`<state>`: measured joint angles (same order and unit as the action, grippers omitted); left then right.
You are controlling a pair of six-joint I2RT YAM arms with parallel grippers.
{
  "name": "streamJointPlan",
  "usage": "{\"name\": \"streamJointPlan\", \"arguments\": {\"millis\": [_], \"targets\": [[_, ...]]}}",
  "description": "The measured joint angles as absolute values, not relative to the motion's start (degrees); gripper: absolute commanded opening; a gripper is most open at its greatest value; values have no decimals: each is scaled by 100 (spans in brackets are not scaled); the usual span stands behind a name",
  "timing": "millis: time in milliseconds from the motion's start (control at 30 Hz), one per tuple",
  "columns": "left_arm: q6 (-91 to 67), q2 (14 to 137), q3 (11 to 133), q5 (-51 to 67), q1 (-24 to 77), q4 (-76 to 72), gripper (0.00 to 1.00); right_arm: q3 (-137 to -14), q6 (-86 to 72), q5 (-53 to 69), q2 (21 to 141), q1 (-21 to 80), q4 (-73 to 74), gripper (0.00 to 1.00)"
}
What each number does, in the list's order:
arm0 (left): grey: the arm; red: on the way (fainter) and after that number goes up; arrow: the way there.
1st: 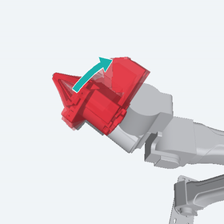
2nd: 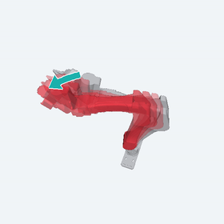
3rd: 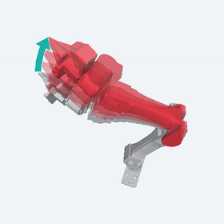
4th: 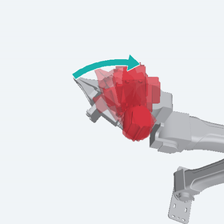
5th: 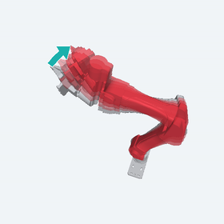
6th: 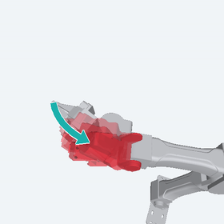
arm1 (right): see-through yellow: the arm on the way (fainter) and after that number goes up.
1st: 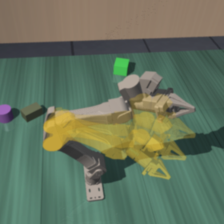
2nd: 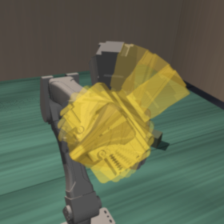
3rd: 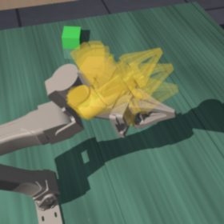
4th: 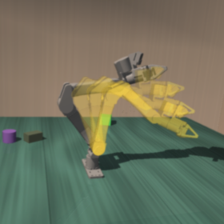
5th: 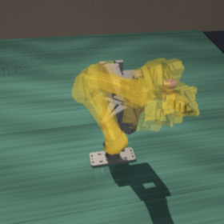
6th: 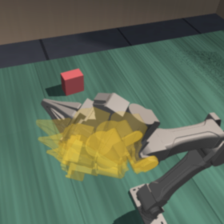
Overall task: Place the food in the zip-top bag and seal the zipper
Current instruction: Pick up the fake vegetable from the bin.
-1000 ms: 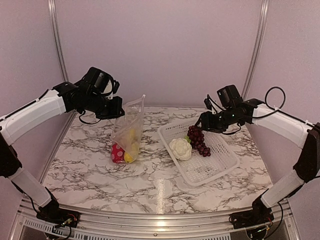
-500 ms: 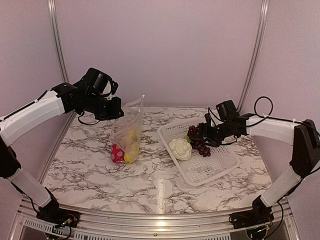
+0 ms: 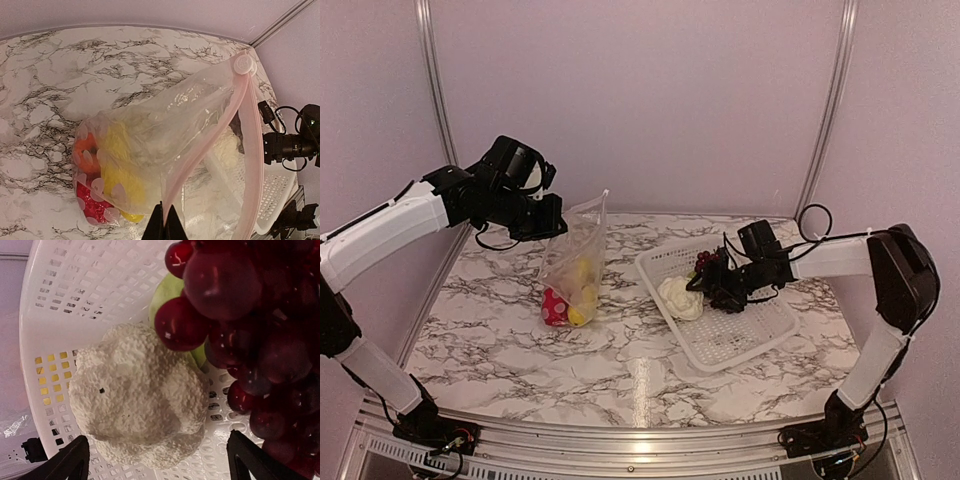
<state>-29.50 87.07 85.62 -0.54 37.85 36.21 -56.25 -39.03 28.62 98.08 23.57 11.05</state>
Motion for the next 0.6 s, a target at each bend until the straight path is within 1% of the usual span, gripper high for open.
{"name": "streamJointPlan", "arguments": {"millis": [300,333,433,600], "targets": [[-2873,8707,8562,-64,3785,3634,0,-5787,-4001,3275,10396,2480,613,93],[-2864,8707,8562,-67,3785,3634,0,-5780,-4053,3356,10444,2482,475,91],[-2821,8707,8562,-71,3785,3647,0,-5682,-4261,3590,10558,2499,-95,84],[-2781,8707,8565,-73,3785,3701,0,-5489,-4486,3677,10584,2521,-624,60]]}}
